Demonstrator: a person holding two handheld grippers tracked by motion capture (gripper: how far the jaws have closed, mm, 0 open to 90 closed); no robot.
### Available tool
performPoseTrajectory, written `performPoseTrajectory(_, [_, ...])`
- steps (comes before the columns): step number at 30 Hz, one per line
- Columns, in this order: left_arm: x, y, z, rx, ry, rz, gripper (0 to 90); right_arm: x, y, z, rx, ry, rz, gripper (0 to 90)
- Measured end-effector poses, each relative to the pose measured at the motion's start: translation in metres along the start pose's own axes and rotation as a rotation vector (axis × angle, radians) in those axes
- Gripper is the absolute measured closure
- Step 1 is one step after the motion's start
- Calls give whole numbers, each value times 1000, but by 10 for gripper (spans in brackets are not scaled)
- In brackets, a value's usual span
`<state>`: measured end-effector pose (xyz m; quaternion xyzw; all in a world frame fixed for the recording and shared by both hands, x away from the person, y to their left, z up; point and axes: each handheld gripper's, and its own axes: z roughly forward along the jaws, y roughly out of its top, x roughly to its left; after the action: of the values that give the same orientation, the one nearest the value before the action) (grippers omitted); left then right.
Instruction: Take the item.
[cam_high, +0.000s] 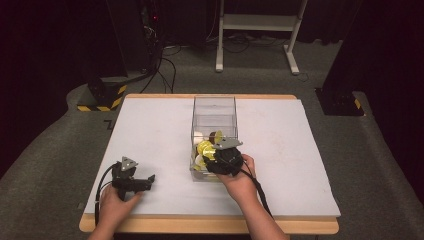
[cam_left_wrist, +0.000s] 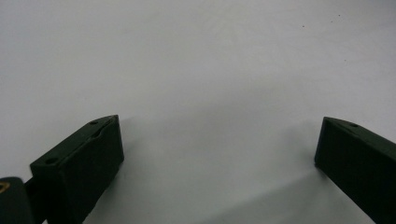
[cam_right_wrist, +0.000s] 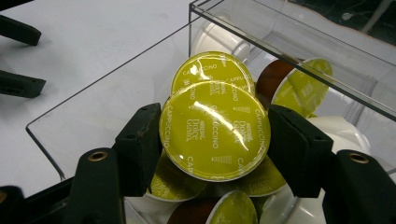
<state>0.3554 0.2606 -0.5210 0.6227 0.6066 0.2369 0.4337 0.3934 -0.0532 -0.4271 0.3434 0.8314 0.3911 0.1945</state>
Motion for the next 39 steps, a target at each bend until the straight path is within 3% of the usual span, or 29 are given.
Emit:
performPoseTrajectory(18, [0, 0, 0, -3, 0, -5, 13, 3, -5, -6, -76, 11, 6, 381])
performPoseTrajectory(26, [0, 0, 0, -3, 0, -5, 13, -1, -5, -16, -120, 27, 34, 381])
performPoseTrajectory(39, [0, 0, 0, -3, 0, -5, 13, -4, -7, -19, -127, 29, 47, 381])
